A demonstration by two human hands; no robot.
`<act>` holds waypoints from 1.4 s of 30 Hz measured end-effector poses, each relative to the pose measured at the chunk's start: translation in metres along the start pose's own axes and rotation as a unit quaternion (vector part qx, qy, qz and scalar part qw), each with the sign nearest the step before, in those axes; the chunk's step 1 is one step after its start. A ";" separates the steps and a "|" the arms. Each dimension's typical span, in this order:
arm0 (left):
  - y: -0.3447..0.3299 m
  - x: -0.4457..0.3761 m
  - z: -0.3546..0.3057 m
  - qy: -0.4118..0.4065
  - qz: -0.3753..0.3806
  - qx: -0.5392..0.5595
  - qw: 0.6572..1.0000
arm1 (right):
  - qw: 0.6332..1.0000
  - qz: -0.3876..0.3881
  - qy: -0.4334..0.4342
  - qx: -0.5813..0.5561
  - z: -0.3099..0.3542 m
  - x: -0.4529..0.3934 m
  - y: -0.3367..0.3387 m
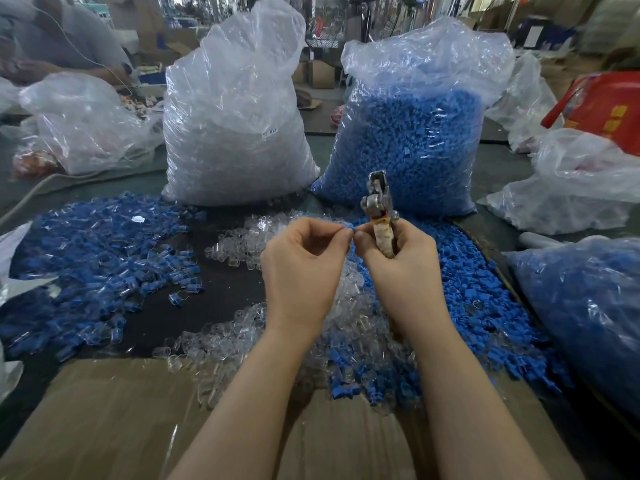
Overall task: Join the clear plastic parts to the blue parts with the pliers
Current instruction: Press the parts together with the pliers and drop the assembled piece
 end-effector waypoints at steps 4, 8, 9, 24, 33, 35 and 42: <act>0.000 0.000 0.002 -0.015 0.001 -0.005 1.000 | 1.000 0.001 -0.007 0.004 0.001 0.000 0.001; -0.001 0.000 0.003 -0.028 0.008 -0.015 0.999 | 1.000 0.012 -0.013 0.004 0.002 -0.001 0.001; -0.001 0.000 0.004 -0.024 0.011 -0.013 1.000 | 1.000 0.021 -0.014 0.005 0.003 -0.001 0.001; 0.004 -0.007 0.006 0.086 0.014 0.162 0.983 | 0.977 0.184 -0.020 0.106 -0.010 -0.004 0.020; -0.002 -0.004 0.005 0.062 0.030 0.074 0.995 | 0.997 0.052 0.041 0.051 0.003 -0.003 0.010; -0.001 -0.004 0.005 0.052 0.034 0.057 0.996 | 0.995 0.046 0.055 0.064 0.005 -0.003 0.010; 0.000 -0.003 0.006 0.042 0.052 0.025 0.997 | 0.991 0.044 0.075 0.097 0.004 -0.003 0.010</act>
Point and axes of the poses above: each hand's wrist, its own x-axis away from the middle knuckle, its own y-axis out of the back of the hand, z = x × y, the point moved 2 cm from there along -x, towards the middle knuckle, and after that the axes turned 4 degrees about -y, right-handed, at the moved point
